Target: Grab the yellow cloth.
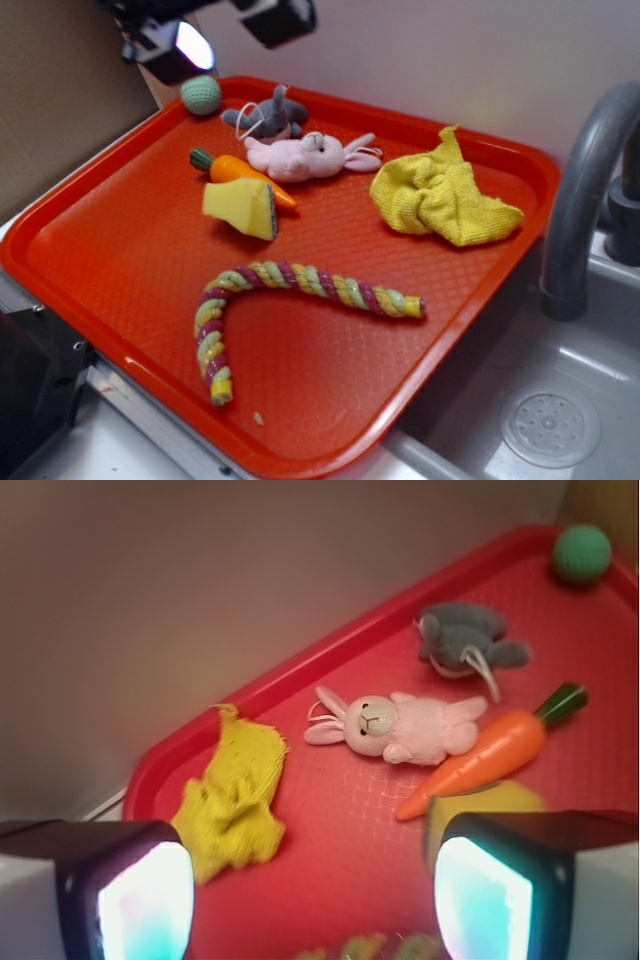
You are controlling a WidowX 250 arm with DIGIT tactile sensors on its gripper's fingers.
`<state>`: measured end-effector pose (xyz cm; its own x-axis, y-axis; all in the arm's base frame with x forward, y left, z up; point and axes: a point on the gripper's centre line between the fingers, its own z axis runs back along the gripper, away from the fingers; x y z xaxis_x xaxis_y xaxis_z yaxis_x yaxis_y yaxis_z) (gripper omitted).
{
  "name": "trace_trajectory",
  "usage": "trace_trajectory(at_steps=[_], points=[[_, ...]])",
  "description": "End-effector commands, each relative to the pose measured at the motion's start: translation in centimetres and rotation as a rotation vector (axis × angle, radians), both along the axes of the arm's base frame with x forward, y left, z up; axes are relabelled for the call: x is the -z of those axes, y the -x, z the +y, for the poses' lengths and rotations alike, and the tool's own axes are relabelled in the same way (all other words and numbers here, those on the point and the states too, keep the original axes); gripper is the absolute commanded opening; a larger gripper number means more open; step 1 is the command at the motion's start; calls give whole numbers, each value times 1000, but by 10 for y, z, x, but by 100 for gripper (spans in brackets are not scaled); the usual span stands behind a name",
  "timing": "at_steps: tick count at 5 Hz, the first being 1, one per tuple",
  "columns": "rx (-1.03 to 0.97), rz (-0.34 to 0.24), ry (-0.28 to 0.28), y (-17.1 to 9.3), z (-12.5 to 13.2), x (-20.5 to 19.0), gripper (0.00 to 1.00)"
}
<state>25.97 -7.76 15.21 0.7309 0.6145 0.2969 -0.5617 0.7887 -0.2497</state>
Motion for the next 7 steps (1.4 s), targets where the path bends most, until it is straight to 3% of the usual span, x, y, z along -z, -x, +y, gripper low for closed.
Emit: trace_trajectory(at_steps=[1, 4, 6, 7], points=[[72, 48, 57, -27, -8, 12, 100], [72, 48, 57, -27, -8, 12, 100], [154, 20, 65, -63, -16, 46, 100], [208, 48, 72, -78, -32, 67, 100]])
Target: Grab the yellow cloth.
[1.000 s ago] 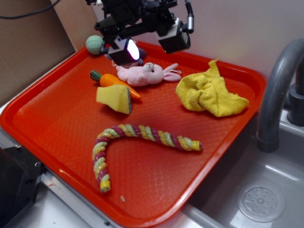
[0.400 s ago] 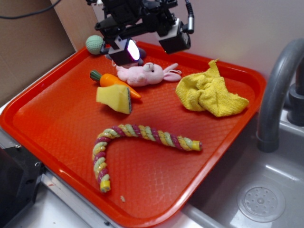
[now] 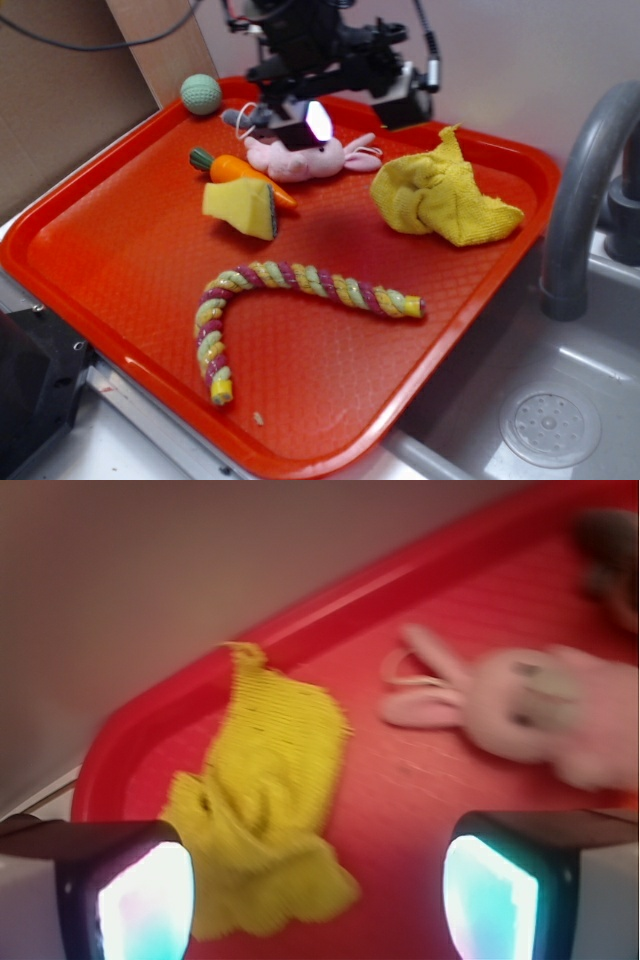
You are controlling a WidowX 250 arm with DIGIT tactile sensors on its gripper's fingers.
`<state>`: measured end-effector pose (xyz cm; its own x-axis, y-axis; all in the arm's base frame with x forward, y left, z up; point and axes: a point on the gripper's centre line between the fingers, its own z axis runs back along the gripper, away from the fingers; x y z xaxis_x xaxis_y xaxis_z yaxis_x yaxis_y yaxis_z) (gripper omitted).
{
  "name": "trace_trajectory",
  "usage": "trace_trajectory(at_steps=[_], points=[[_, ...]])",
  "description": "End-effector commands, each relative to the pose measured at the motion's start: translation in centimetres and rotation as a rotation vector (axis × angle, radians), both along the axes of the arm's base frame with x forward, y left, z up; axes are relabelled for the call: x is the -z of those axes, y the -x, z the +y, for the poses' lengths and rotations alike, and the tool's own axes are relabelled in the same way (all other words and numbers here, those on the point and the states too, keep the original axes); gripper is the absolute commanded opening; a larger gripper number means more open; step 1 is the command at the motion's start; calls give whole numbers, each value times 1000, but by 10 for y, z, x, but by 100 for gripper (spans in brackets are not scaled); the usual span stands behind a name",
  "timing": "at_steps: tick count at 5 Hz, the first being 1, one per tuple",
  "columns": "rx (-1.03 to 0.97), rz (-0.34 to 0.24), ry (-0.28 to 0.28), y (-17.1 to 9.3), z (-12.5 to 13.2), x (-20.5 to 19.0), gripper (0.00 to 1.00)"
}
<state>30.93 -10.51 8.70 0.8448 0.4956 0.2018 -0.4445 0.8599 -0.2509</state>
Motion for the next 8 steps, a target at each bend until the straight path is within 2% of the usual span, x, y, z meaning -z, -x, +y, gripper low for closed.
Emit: trace_trajectory(at_steps=[1, 2, 3, 4, 6, 7, 8], points=[[72, -4, 25, -38, -9, 24, 100], [97, 2, 42, -39, -18, 24, 100], [106, 59, 38, -41, -29, 32, 33], [103, 104, -10, -41, -39, 49, 0], [108, 117, -53, -40, -47, 55, 0], [98, 61, -48, -32, -38, 16, 0], [79, -51, 9, -11, -26, -33, 0]])
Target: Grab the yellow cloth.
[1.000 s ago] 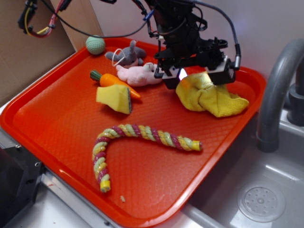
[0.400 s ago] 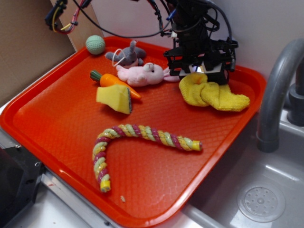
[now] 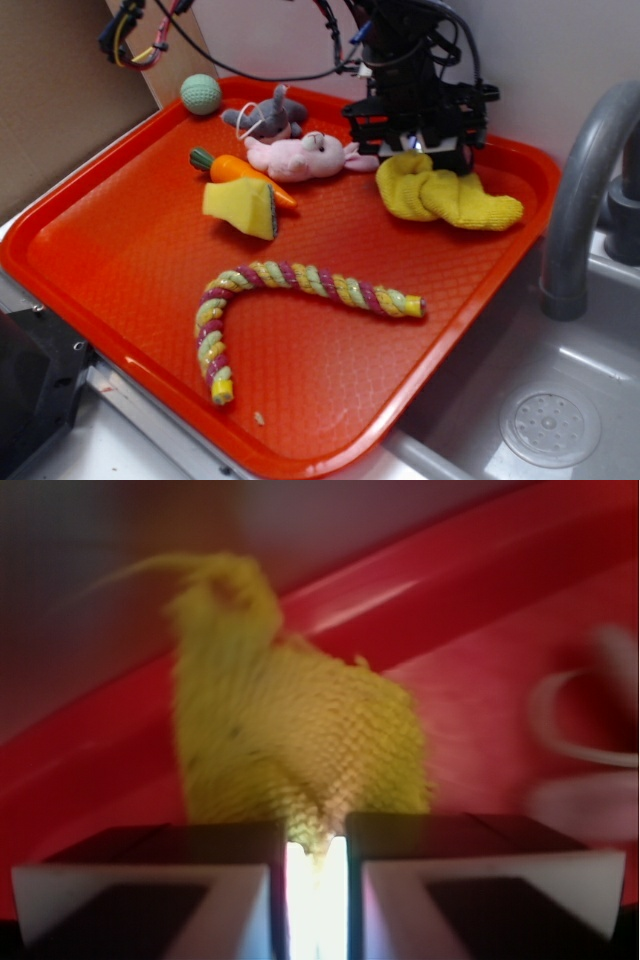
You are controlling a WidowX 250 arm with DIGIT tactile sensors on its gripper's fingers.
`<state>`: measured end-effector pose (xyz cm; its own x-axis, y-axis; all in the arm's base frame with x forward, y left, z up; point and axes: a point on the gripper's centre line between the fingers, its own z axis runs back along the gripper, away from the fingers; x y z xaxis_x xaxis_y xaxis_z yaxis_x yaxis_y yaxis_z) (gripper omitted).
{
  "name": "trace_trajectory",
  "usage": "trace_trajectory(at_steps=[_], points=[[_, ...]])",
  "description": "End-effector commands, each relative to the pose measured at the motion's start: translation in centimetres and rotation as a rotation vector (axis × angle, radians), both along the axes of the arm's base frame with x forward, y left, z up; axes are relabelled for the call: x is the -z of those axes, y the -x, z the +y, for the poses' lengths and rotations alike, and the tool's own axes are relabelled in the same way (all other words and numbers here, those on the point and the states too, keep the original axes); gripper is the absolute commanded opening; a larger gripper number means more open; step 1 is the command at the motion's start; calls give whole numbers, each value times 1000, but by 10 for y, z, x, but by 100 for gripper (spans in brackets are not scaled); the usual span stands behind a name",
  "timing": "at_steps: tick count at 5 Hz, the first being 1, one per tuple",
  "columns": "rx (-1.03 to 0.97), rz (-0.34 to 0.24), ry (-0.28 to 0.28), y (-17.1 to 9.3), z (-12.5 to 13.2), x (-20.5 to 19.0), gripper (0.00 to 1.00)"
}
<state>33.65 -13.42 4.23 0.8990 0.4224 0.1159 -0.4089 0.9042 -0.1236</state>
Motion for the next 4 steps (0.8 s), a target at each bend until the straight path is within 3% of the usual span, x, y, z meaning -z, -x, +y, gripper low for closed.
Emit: trace_trajectory(at_steps=[1, 2, 4], points=[[-69, -211, 157, 50, 17, -127, 0], [-166, -171, 90, 73, 19, -180, 0], [-260, -84, 71, 95, 18, -187, 0]])
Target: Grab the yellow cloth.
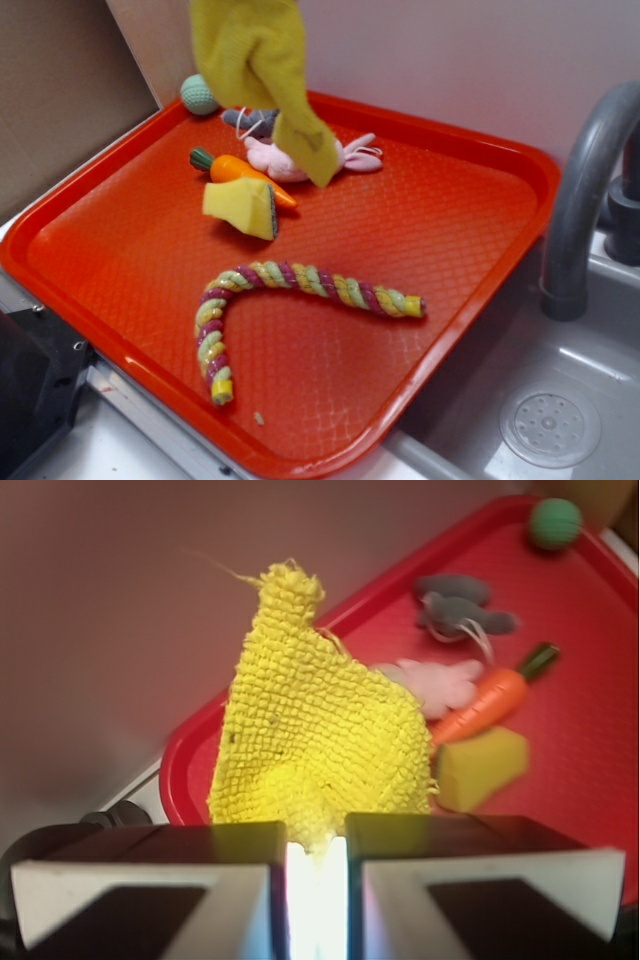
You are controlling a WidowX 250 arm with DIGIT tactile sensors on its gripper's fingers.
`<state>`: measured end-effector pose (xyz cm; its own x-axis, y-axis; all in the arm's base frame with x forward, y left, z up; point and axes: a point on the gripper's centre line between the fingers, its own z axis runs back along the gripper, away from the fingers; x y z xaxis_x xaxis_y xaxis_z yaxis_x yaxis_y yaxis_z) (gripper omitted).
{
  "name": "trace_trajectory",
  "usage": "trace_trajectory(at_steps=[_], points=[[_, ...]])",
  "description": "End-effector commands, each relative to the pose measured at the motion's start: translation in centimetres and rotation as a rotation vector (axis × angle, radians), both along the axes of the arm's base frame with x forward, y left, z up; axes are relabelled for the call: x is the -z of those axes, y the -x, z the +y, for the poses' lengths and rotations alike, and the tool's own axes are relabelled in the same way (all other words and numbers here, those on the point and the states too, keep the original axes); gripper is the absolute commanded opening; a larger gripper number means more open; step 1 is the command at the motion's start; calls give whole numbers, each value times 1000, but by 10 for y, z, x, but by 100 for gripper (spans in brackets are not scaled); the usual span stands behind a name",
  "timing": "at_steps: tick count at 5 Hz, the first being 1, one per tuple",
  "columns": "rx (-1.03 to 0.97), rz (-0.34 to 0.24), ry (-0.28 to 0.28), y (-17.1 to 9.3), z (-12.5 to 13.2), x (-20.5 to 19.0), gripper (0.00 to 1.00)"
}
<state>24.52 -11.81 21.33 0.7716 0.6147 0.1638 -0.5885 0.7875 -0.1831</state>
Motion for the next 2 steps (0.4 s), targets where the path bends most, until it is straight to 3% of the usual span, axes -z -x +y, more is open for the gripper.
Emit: trace_trajectory(at_steps=[1, 2], points=[[-52, -19, 81, 0, 3, -9, 0], [-56, -22, 30, -4, 4, -3, 0]])
